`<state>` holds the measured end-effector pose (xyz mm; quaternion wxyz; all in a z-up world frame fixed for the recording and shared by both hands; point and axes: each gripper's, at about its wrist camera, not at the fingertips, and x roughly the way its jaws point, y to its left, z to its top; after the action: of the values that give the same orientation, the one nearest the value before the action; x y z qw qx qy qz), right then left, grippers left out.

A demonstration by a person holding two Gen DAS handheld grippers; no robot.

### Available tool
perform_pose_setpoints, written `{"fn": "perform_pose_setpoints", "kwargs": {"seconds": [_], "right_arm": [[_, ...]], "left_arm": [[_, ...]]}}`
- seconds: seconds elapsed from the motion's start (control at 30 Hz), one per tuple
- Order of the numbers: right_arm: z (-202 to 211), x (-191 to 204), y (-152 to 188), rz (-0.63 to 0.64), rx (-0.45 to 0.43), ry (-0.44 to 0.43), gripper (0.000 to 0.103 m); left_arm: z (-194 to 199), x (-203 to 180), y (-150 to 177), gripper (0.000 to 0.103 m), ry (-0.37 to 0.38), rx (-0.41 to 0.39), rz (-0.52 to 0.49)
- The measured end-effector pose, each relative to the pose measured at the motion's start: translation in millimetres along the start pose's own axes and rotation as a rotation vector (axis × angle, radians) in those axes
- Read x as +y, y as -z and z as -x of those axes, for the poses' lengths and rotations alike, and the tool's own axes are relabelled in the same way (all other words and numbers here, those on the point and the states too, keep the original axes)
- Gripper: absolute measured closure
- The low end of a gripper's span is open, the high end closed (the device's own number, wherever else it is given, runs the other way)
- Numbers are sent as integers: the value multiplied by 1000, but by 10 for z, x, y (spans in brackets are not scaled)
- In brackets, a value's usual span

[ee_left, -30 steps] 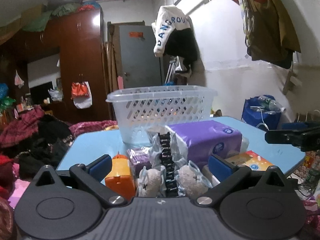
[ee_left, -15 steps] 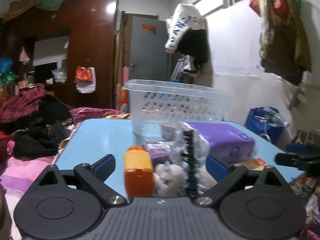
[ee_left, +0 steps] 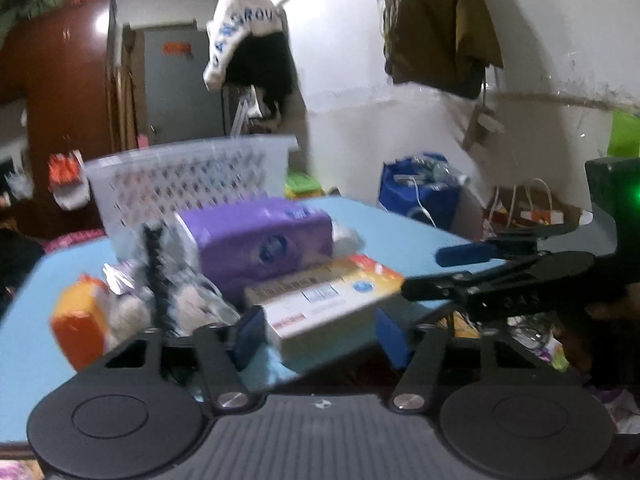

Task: Organize objects
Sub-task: 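Close the left tool on the white-and-orange medicine box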

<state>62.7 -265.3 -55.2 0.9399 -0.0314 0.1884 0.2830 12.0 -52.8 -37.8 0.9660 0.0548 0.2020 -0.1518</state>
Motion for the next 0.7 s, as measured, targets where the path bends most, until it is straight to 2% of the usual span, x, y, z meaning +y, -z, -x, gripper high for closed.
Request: {"fn": "perform_pose_setpoints", "kwargs": {"seconds": [0.1, 0.3, 0.43, 0.47, 0.53, 0.7], "right_arm": [[-49, 9, 34, 2, 14, -29, 43], [-119, 94, 84, 37, 19, -74, 46], [-144, 131, 93, 55, 12, -96, 49], [-149, 139, 93, 61, 10, -103, 51], [-149, 161, 99, 75, 4, -100, 52], [-81, 228, 131, 120, -18, -74, 59]], "left_arm": [[-95, 9, 22, 45, 1, 17, 1], [-231, 112, 104, 47, -20, 66, 43], [-267, 132, 122, 47, -28, 47, 50], [-274, 135, 125, 50, -23, 42, 51], [-286, 120, 134, 55, -32, 27, 43], [-217, 86, 135, 57, -40, -10, 31]]}}
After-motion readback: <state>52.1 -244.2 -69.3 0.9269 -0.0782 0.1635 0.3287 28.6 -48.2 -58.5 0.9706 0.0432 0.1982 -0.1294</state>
